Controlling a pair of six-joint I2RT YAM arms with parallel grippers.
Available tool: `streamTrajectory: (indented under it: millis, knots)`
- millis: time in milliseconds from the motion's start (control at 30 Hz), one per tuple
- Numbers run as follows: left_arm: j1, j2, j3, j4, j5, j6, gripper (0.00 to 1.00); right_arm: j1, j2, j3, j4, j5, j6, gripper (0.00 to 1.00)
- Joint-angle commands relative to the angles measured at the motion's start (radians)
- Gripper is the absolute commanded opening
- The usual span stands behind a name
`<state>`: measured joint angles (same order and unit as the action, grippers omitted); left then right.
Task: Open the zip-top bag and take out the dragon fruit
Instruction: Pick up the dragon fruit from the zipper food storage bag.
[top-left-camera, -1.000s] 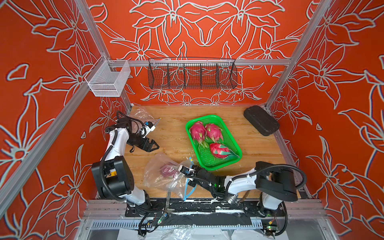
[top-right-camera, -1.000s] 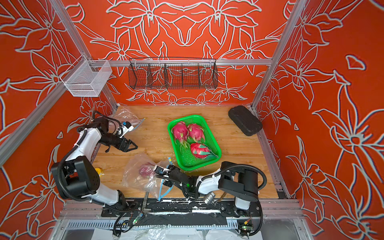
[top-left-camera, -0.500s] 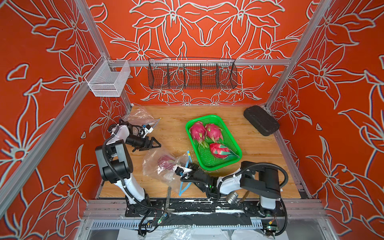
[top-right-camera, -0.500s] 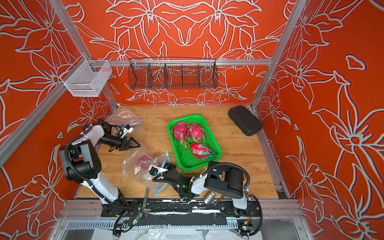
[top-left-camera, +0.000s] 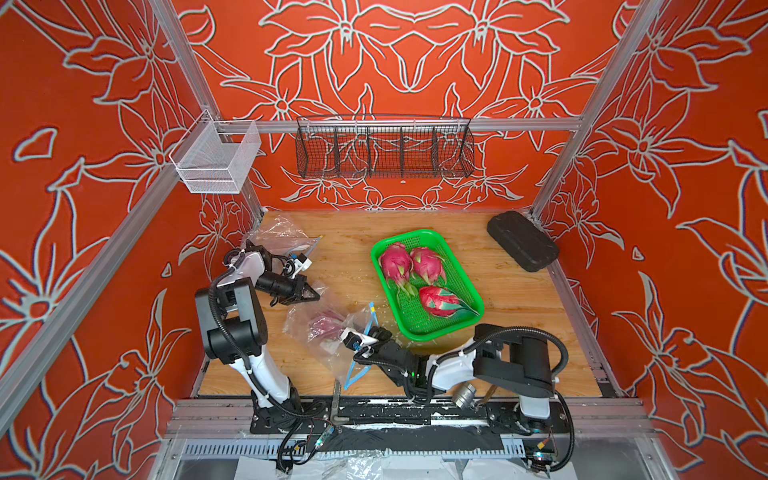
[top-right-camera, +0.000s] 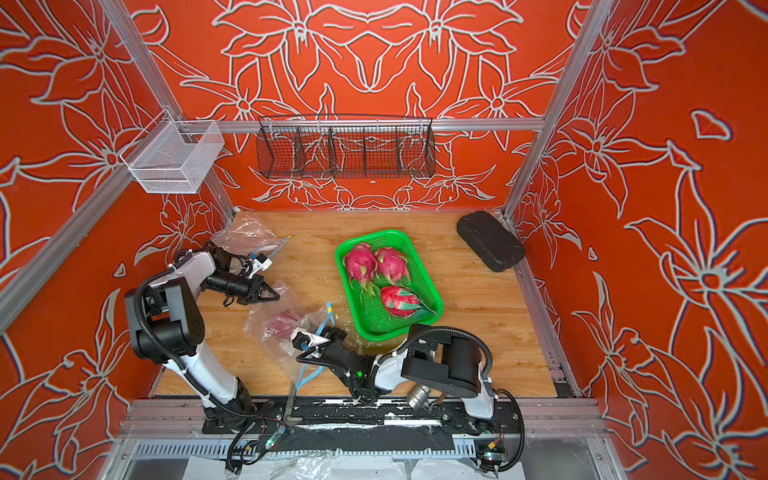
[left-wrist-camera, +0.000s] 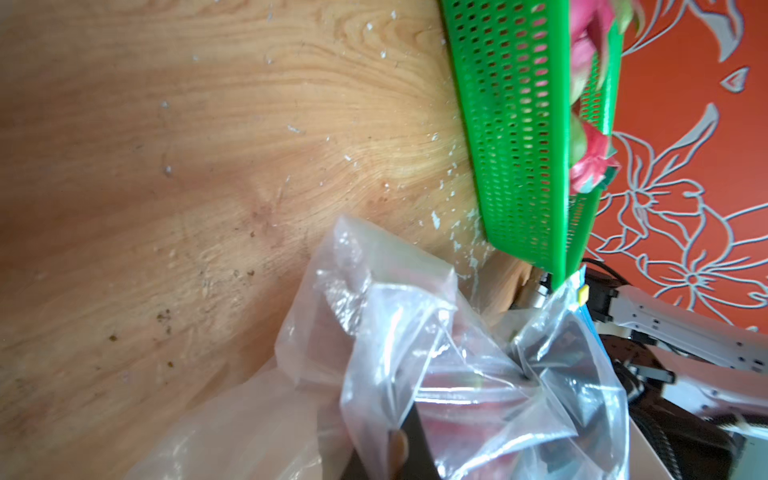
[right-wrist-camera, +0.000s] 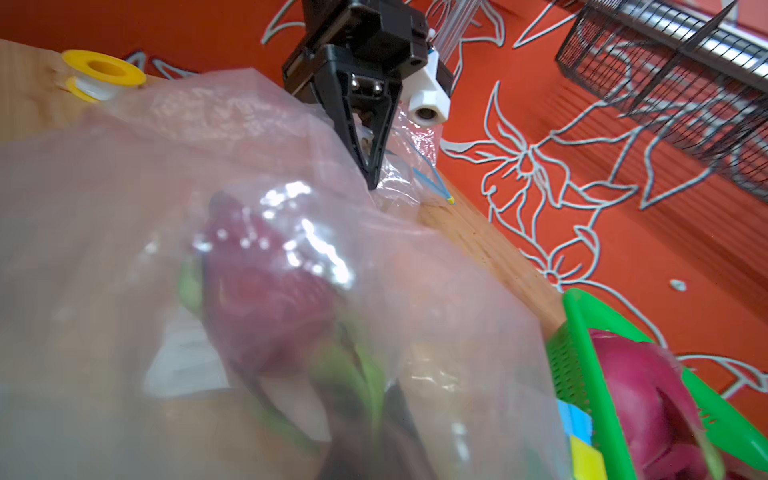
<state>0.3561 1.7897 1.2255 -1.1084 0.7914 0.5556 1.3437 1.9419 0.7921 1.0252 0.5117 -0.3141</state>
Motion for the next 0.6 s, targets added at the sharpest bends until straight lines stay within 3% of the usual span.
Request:
streamTrajectory:
  millis: [0,100,233,467,567]
  knots:
    - [-0.022,0.008,-0.03,0.198,-0.17,-0.082,0.0,0.023,-0.029,-0.016,-0.079,-0.064,0.184,0.12]
    - [-0.048,0.006,-0.062,0.314,-0.315,-0.132,0.0,0.023,-0.047,-0.038,-0.141,-0.141,0.306,0.25]
    - [-0.075,0.003,-0.061,0.343,-0.411,-0.141,0.0,0.025,-0.077,-0.114,-0.127,-0.217,0.399,0.41]
    - [-0.111,-0.005,-0.069,0.342,-0.489,-0.126,0.0,0.026,-0.106,-0.149,-0.127,-0.241,0.412,0.43]
    - [-0.111,-0.004,-0.069,0.339,-0.498,-0.122,0.0,0.021,-0.09,-0.113,-0.148,-0.242,0.415,0.39]
